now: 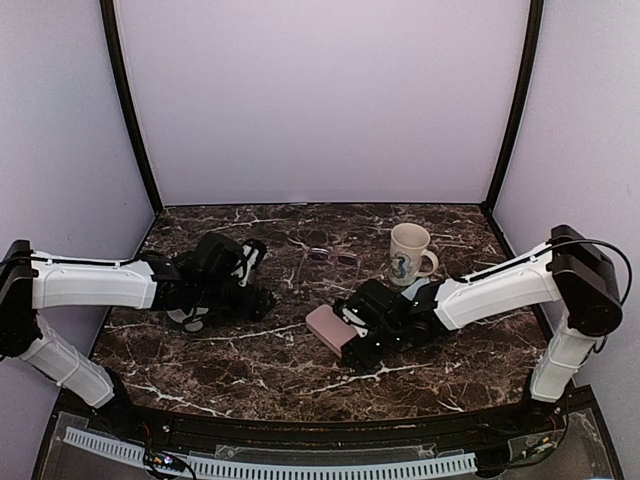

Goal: Organize the sunglasses
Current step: Pick up the case with sunglasses from the center of the board, then place the case with sunglasses at the center of the board.

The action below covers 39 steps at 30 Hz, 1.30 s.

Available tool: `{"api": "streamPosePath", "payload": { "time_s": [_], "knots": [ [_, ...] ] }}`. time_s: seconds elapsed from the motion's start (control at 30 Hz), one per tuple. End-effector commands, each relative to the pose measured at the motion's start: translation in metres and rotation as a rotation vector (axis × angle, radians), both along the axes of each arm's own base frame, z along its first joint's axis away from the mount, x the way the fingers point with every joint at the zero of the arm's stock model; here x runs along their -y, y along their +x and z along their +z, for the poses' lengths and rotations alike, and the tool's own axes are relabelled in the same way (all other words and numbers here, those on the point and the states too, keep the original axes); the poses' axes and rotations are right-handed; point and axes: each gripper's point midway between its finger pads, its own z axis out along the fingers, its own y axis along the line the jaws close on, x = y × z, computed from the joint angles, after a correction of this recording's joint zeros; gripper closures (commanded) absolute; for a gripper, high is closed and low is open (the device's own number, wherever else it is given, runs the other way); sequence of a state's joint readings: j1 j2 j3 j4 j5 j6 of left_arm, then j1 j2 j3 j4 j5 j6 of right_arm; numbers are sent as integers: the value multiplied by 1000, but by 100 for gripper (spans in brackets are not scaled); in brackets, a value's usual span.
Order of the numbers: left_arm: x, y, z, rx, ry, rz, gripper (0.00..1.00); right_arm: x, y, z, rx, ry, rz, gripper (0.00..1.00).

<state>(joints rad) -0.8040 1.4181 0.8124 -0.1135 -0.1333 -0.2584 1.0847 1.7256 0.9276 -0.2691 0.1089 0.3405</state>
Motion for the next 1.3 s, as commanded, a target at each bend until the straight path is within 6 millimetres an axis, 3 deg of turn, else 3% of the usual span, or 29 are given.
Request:
{"api": "streamPosePath", "payload": {
  "time_s": [0.0,0.23,0.4,0.63,0.77,1.07,1.27],
  "knots": [
    [-11,14,13,-24,-18,33,20,-37,12,21,25,112,42,54],
    [-37,45,26,2,-14,124,20,-66,10,32,29,145,83,54],
    [-60,70,30,10,-12,197,19,-89,31,37,49,137,12,55],
    [-80,104,3,-25,115,265,9,-118,49,27,39,125,-41,50],
    [-80,119,-16,-62,138,275,6,-130,55,19,29,113,-55,49],
    [-93,135,-47,-100,269,310,4,-144,69,11,32,98,-114,43],
    [-93,133,-66,-150,265,307,6,-147,75,16,48,97,-131,26]
  ]
}}
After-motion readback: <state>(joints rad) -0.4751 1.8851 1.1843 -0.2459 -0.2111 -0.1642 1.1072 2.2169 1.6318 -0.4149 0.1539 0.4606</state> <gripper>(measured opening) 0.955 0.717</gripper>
